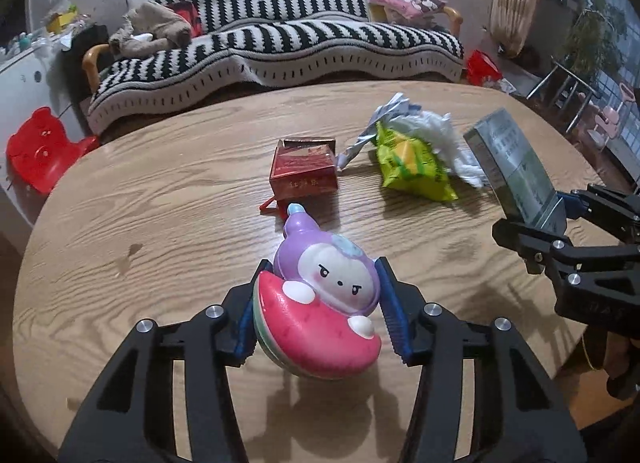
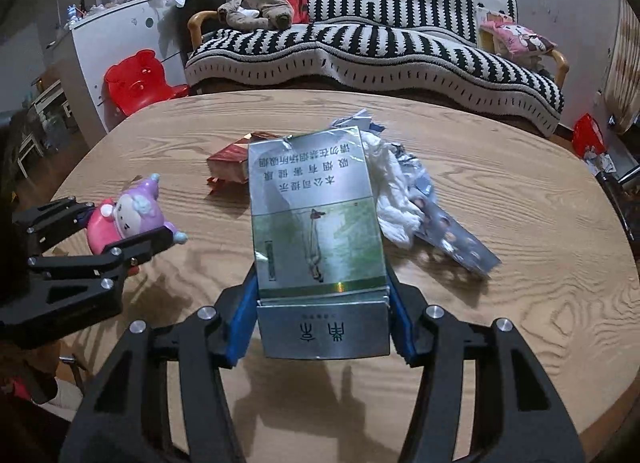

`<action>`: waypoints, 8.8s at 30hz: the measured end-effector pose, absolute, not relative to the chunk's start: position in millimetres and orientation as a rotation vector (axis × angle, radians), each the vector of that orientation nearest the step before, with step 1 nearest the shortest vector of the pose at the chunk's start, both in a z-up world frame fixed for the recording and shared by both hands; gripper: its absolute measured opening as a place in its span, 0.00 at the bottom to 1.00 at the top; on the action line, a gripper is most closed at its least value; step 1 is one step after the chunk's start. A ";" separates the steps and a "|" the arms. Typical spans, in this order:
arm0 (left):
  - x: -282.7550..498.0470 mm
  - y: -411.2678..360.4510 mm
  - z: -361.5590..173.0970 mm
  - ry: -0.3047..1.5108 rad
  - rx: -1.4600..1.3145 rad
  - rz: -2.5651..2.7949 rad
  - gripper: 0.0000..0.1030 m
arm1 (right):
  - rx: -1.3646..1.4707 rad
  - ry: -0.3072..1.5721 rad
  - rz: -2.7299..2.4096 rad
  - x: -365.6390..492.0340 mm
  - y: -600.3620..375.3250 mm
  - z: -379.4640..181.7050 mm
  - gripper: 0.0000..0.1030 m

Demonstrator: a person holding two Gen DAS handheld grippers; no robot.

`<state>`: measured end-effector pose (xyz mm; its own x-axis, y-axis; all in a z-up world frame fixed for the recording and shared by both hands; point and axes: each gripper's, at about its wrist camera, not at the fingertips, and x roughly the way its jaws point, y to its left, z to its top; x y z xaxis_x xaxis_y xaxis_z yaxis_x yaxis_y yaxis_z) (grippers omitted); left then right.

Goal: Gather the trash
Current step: 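Carry the toy and grey pack over the bin and open both grippers, then return both grippers from the bin to the table, then grasp the red cigarette pack with the left gripper while the right grasps the blister pack, then carry the red pack and blister pack over the bin and open both grippers, then return both grippers from the bin to the table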

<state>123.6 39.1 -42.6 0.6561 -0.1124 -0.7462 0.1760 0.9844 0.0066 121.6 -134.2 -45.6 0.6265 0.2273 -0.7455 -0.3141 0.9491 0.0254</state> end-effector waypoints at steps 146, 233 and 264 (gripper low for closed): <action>260.8 45.2 -82.4 0.920 0.101 -0.250 0.93 | -0.212 0.982 0.400 233.5 -239.6 -103.5 0.77; -43.7 -480.4 -165.7 1.056 0.232 -0.974 0.53 | 0.534 1.103 -0.424 -142.8 -648.6 -157.4 0.18; 50.2 -160.0 -17.9 0.760 0.062 -0.470 0.91 | 0.235 0.770 -0.017 -14.8 -407.4 -13.1 0.85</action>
